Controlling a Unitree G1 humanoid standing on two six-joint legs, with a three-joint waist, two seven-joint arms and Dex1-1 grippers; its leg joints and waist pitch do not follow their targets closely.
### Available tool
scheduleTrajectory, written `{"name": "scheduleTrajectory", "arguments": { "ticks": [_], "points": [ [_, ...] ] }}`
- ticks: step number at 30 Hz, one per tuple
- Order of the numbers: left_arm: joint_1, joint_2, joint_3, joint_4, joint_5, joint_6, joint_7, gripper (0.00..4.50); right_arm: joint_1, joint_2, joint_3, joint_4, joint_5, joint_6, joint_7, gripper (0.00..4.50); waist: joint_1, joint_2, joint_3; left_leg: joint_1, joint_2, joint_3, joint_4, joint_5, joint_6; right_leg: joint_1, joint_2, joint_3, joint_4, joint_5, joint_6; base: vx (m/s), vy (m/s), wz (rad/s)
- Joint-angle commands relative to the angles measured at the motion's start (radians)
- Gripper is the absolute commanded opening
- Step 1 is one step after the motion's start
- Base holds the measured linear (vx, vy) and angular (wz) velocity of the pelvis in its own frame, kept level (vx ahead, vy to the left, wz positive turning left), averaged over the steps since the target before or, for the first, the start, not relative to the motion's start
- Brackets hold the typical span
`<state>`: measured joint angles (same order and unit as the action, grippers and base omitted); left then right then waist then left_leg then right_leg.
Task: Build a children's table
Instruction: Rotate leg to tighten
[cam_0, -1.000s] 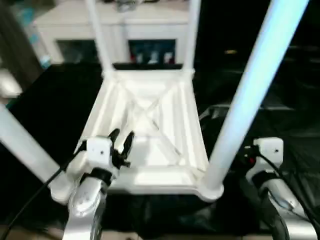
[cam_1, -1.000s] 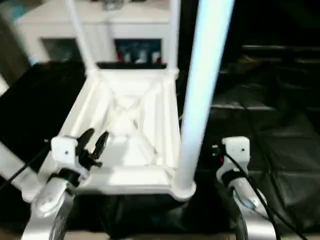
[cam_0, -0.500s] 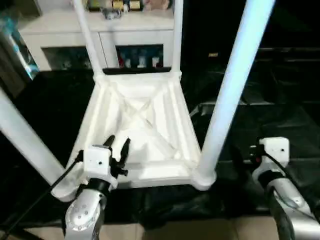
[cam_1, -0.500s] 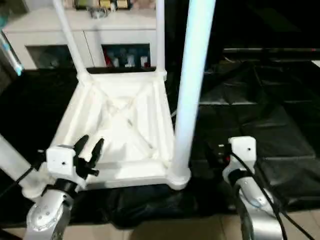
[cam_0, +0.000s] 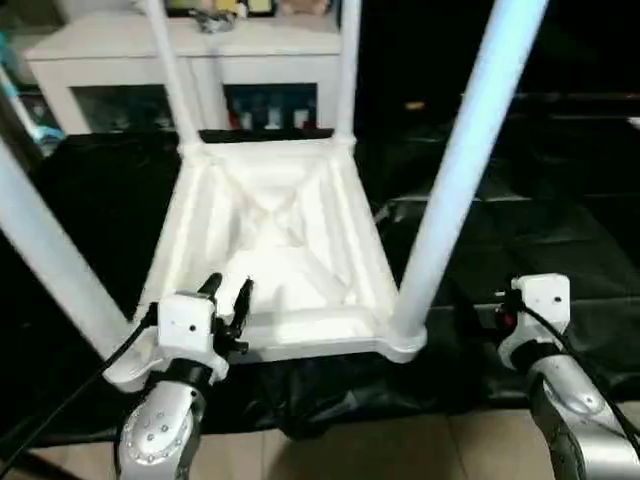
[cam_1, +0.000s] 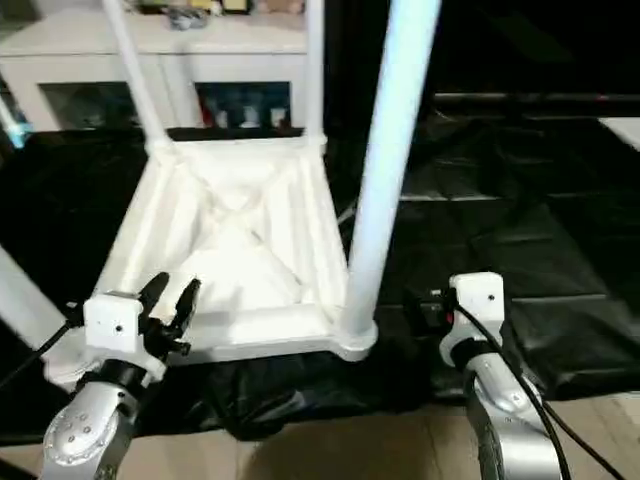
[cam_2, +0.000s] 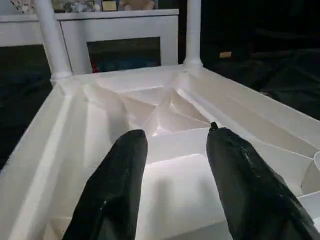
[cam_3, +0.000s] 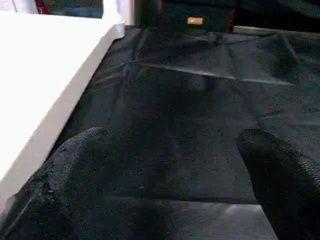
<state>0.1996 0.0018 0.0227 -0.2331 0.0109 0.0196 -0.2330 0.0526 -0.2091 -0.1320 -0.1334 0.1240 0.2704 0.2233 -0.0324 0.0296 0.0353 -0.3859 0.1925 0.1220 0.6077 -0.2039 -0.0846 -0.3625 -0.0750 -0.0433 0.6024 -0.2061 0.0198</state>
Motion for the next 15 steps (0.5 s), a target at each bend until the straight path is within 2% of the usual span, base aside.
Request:
{"name": "scheduleTrajectory", "arguments": {
  "ticks": [1, 2, 3, 4, 5, 6, 7, 8, 9, 10, 11, 12, 13, 14, 15],
  "points": [
    [0.011, 0.006, -0.011, -0.026, 0.01, -0.011, 0.014, 2.26, 0.002, -0.007, -0.001, 0.011, 0.001, -0.003, 0.003, 4.5, 0.013, -0.017, -0.037, -0.017, -0.004, 0.014, -0.078, -0.364, 0.055, 0.017, -0.079, 0.04, -0.113, -0.508, -0.081, 0.0, 0.0, 0.0],
    [0.014, 0.008, -0.013, -0.027, 0.011, -0.019, 0.016, 2.26, 0.001, -0.008, -0.001, 0.012, 0.002, -0.003, 0.004, 4.5, 0.03, -0.025, -0.039, -0.031, -0.003, 0.016, -0.064, -0.268, 0.088, 0.019, -0.103, 0.061, -0.132, -0.629, -0.03, 0.013, -0.054, -0.12],
    [0.017, 0.002, -0.012, -0.029, -0.006, 0.004, 0.016, 2.26, 0.0, -0.009, -0.001, 0.013, 0.002, -0.003, 0.007, 4.5, 0.043, -0.029, -0.048, -0.036, 0.002, 0.012, -0.057, -0.182, 0.123, 0.021, -0.116, 0.073, -0.13, -0.626, -0.022, 0.0, 0.0, 0.0],
    [0.019, -0.005, -0.008, -0.03, -0.026, 0.021, 0.014, 2.26, -0.001, -0.01, -0.002, 0.015, 0.003, -0.002, 0.008, 4.5, 0.046, -0.023, -0.05, -0.038, 0.007, 0.011, -0.061, -0.145, 0.135, 0.021, -0.109, 0.069, -0.123, -0.572, -0.036, 0.0, 0.0, 0.0],
    [0.021, -0.008, -0.006, -0.031, -0.036, 0.03, 0.014, 2.26, -0.002, -0.011, -0.002, 0.017, 0.002, -0.003, 0.01, 4.5, 0.052, -0.023, -0.052, -0.039, 0.006, 0.02, -0.062, -0.099, 0.171, 0.018, -0.096, 0.061, -0.112, -0.437, -0.076, 0.0, 0.0, 0.0],
    [0.024, -0.006, -0.008, -0.034, -0.031, 0.027, 0.016, 2.26, -0.003, -0.014, -0.001, 0.021, 0.001, -0.004, 0.013, 4.5, 0.053, -0.021, -0.05, -0.034, 0.008, 0.023, -0.067, -0.099, 0.186, 0.014, -0.088, 0.055, -0.11, -0.388, -0.099, 0.0, 0.0, 0.0],
    [0.028, 0.001, -0.013, -0.039, -0.017, 0.007, 0.017, 2.26, -0.005, -0.016, 0.001, 0.023, -0.001, -0.006, 0.015, 4.5, 0.055, -0.019, -0.049, -0.026, 0.009, 0.031, -0.066, -0.118, 0.212, 0.009, -0.079, 0.051, -0.105, -0.312, -0.136, 0.0, 0.0, 0.0],
    [0.029, 0.004, -0.015, -0.041, -0.013, -0.002, 0.017, 2.26, -0.005, -0.016, 0.002, 0.024, -0.001, -0.006, 0.016, 4.5, 0.064, -0.023, -0.051, -0.028, 0.0, 0.042, -0.049, -0.136, 0.257, 0.016, -0.102, 0.064, -0.112, -0.29, -0.142, 0.038, 0.068, 0.05],
    [0.034, 0.018, -0.026, -0.049, 0.025, -0.028, 0.026, 2.26, -0.007, -0.015, 0.006, 0.026, -0.001, -0.007, 0.017, 4.5, 0.079, -0.026, -0.053, -0.029, 0.007, 0.036, -0.027, -0.128, 0.292, 0.02, -0.141, 0.087, -0.125, -0.305, -0.14, 0.038, 0.068, 0.05],
    [0.036, 0.022, -0.03, -0.052, 0.037, -0.035, 0.028, 2.26, -0.007, -0.015, 0.007, 0.027, -0.001, -0.008, 0.018, 4.5, 0.086, -0.021, -0.054, -0.03, 0.016, 0.03, -0.034, -0.107, 0.298, 0.022, -0.138, 0.083, -0.12, -0.301, -0.142, 0.033, 0.103, 0.05],
    [0.038, 0.024, -0.032, -0.053, 0.041, -0.038, 0.028, 2.26, -0.008, -0.015, 0.009, 0.028, -0.001, -0.009, 0.019, 4.5, 0.084, -0.008, -0.055, -0.007, 0.026, 0.035, -0.068, -0.082, 0.294, 0.004, -0.073, 0.046, -0.097, -0.255, -0.157, 0.028, 0.115, 0.05],
    [0.039, 0.022, -0.032, -0.054, 0.035, -0.029, 0.025, 2.26, -0.008, -0.015, 0.01, 0.028, -0.001, -0.01, 0.019, 4.5, 0.074, 0.005, -0.059, 0.025, 0.047, 0.013, -0.083, -0.043, 0.245, -0.007, -0.012, 0.018, -0.062, -0.114, -0.161, 0.028, 0.115, 0.05],
    [0.042, 0.011, -0.027, -0.053, 0.01, -0.008, 0.023, 2.26, -0.008, -0.015, 0.012, 0.03, -0.001, -0.011, 0.019, 4.5, 0.074, 0.009, -0.059, 0.028, 0.059, 0.005, -0.088, -0.048, 0.19, -0.003, -0.006, 0.017, -0.054, -0.058, -0.156, 0.018, 0.111, 0.06],
    [0.042, 0.009, -0.026, -0.052, 0.002, -0.006, 0.022, 2.26, -0.009, -0.014, 0.013, 0.03, 0.0, -0.012, 0.019, 4.5, 0.066, 0.023, -0.054, 0.042, 0.108, -0.033, -0.126, -0.132, 0.056, -0.007, 0.021, 0.0, -0.023, -0.013, -0.157, 0.004, 0.096, 0.06],
    [0.041, 0.005, -0.023, -0.049, -0.015, 0.003, 0.018, 2.26, -0.009, -0.014, 0.014, 0.032, -0.001, -0.013, 0.02, 4.5, 0.051, 0.033, -0.05, 0.056, 0.169, -0.07, -0.165, -0.175, 0.002, -0.026, 0.022, -0.012, 0.019, -0.035, -0.14, 0.004, 0.096, 0.06]
  ]
}}
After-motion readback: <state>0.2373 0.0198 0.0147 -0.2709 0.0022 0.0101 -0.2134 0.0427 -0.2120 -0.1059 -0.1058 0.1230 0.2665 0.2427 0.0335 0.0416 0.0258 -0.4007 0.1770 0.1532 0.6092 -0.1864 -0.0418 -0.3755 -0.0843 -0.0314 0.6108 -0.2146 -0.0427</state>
